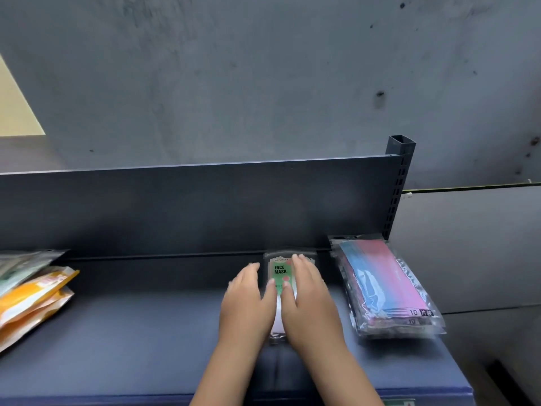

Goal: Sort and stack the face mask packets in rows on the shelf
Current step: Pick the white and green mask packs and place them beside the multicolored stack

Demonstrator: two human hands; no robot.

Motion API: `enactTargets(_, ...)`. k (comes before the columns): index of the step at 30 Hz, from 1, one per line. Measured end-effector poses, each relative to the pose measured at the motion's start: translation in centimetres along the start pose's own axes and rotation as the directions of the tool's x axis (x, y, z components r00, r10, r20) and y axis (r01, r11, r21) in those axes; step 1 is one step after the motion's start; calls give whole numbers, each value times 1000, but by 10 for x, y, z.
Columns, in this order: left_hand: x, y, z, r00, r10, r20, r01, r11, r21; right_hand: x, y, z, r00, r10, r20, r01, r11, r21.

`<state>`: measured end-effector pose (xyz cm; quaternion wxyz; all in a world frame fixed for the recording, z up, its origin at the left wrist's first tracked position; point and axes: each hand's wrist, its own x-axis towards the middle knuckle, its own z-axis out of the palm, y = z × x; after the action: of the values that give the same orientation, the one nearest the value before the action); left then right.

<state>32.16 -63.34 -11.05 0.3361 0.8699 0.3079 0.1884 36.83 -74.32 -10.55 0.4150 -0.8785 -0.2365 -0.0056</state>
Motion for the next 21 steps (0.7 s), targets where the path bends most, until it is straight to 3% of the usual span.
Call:
enactTargets(3,9,-14,-28,987,161,-4,-156,960,231,3,-16,-1,998,-34,-60,32,999,-23)
enactTargets(6,13,-30,-58,972,234,-19,-215,918,334,5,-33,2,998,-36,-50,34,998,-48)
enactTargets(12,26,-69,-117,961,276,6,-250,861,444,1,-83,45,985,84,-152,-90,995,-37)
enactTargets(17,40,-102,-170,946,323,-12,-280,837,470,-10,-132,89,991,83,-105,-89,995,-53)
enactTargets(21,41,-132,-200,946,324,20,-294,830,474,-26,-162,118,990,99,-104,-96,995,31)
